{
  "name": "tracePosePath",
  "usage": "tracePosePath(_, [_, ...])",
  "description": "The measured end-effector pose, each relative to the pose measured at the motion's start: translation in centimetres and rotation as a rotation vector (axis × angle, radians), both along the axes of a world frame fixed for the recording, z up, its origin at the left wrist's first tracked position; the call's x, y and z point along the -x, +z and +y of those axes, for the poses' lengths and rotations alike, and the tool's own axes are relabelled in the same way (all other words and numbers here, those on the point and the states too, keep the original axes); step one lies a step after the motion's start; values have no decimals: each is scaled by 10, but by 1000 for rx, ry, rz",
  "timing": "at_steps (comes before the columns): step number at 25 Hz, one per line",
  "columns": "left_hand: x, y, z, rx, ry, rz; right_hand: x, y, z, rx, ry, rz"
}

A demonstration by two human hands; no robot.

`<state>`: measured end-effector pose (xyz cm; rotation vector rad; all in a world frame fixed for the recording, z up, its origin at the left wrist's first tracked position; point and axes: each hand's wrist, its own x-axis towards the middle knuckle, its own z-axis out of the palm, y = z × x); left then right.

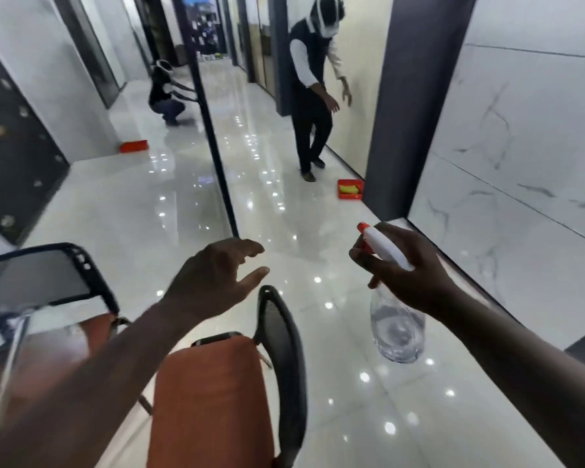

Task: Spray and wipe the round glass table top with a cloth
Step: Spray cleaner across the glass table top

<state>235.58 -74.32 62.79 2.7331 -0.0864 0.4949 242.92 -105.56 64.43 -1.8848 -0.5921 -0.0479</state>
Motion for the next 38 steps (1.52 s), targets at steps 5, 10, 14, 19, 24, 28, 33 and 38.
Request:
tracePosePath(5, [-89,2,-66,-3,21,36,-93,-3,-71,-10,33,-11])
tracePosePath(10, [-155,-13,-82,4,113,52,-192,-22,-67,-19,95,25])
tracePosePath(14, [-200,-40,-62,37,220,22,-265,-49,-24,-3,153,-14])
tracePosePath(19, [-264,-79,9,104,441,-46,-373,-70,73,19,338,44])
tracePosePath(24, [-305,-72,65,120,574,-34,-448,-67,140,51,486,-58])
tracePosePath(28, [-325,-70,102,131,696,-51,-501,-84,202,41,589,-7])
tracePosePath(33, [-340,-90,164,155,934,39,-563,-122,309,25,825,84])
tracePosePath(38, [-354,-80,198,144,1188,57,-609,-120,439,0,1147,-11])
